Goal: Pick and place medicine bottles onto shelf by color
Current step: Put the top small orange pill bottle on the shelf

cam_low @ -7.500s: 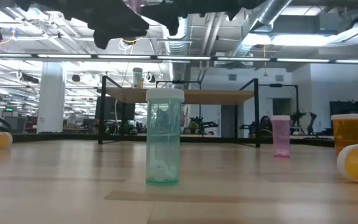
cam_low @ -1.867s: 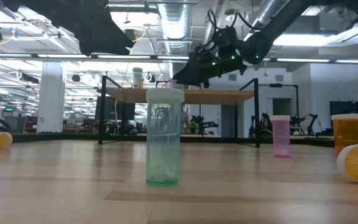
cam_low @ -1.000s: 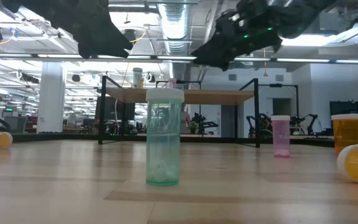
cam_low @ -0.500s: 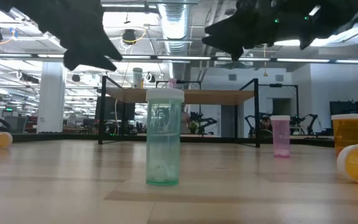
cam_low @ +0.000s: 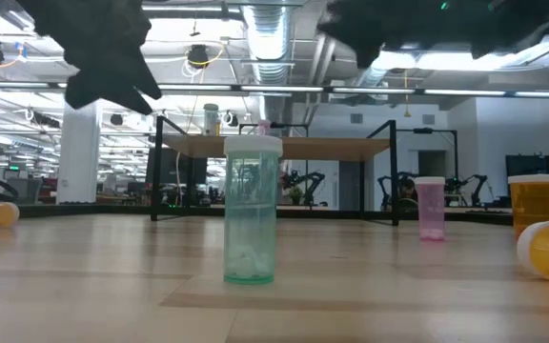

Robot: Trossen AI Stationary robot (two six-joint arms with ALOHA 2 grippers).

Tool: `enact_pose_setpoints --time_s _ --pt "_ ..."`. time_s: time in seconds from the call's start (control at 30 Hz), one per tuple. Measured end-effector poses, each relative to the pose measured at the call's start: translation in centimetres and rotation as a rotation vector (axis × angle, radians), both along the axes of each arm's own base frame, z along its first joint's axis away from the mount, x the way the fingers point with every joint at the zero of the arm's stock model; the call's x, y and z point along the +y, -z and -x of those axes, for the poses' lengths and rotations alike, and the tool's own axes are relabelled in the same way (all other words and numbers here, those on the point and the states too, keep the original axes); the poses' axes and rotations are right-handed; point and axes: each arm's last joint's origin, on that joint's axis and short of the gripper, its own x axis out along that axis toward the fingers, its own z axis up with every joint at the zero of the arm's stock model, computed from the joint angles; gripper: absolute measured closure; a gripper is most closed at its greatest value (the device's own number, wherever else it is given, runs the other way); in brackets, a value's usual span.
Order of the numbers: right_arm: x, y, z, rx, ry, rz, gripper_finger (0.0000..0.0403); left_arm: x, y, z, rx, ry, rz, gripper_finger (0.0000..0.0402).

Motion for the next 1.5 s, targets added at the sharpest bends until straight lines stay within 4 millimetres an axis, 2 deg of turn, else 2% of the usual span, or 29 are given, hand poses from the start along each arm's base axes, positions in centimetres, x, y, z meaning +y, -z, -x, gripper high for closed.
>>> enact_pose_setpoints --time_s 0.17,0.3,0.67,0.9,1.07,1.3,1.5 --pt "1.6 -1.0 0.8 -0.042 -0.066 0.011 0.0197 -0.6 -0.9 0.5 0.034 -0.012 0.018 0.0264" --pt "2.3 -1.4 1.2 -0.054 -0.094 -0.021 0.0198 -1.0 -0.7 1.1 0.074 -0.040 0.049 0.0264" --pt "4.7 -2.1 1.8 -0.108 -0.173 -0.047 0.0198 -3.2 1.9 1.8 0.314 -0.150 0.218 0.0265" --pt "5.6 -3.2 1.8 -0.148 -0.205 -0.054 0.0198 -4.6 3.7 1.2 0.417 -0.119 0.188 0.0262" --pt "5.7 -3.1 1.8 -0.138 -0.208 -0.053 0.0198 -5.1 4.6 1.2 0.478 -0.158 0.171 0.0240" --pt "5.7 -2.9 1.8 -0.110 -0.207 -0.049 0.0198 -5.3 5.1 1.3 0.547 -0.162 0.229 0.0176" --pt "5.7 -2.7 1.7 -0.089 -0.206 -0.046 0.0198 -5.3 3.6 1.9 0.545 -0.194 0.296 0.0142"
